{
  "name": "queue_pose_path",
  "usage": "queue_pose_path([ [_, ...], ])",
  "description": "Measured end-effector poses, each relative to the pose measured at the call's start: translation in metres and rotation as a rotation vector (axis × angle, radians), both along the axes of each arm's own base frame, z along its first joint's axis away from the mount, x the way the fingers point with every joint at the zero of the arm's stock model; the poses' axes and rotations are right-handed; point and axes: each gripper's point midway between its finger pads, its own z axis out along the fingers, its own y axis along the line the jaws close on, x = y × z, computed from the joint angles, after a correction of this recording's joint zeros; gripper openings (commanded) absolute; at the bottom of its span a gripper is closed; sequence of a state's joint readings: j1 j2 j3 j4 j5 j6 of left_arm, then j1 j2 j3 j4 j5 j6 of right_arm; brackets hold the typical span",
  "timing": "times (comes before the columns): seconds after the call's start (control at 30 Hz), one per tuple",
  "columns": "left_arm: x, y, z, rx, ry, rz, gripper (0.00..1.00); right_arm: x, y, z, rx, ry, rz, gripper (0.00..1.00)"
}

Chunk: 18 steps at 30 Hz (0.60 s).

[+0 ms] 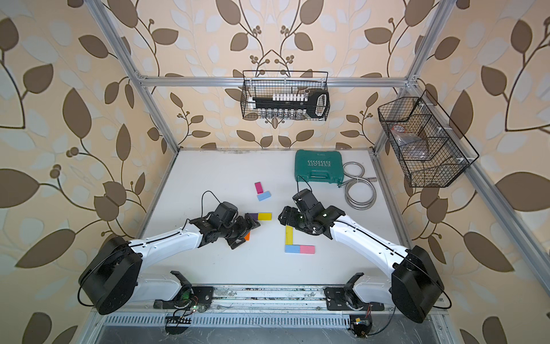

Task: Assemble the letter c with building blocks
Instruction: Assemble the building block at the center of the board.

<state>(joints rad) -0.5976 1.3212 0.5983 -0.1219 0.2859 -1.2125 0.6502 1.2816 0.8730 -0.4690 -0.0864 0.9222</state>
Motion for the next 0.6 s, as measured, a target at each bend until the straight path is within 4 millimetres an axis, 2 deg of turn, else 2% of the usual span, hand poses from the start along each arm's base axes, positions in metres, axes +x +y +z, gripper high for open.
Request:
queue_pose_path([
  [0.6,-0.0017,-0.0042,-0.009,0.014,0.013,-0.011,0.97,0.0011,-0.0024,-0.0005,-0.002,0.003,-0.007,0.87],
])
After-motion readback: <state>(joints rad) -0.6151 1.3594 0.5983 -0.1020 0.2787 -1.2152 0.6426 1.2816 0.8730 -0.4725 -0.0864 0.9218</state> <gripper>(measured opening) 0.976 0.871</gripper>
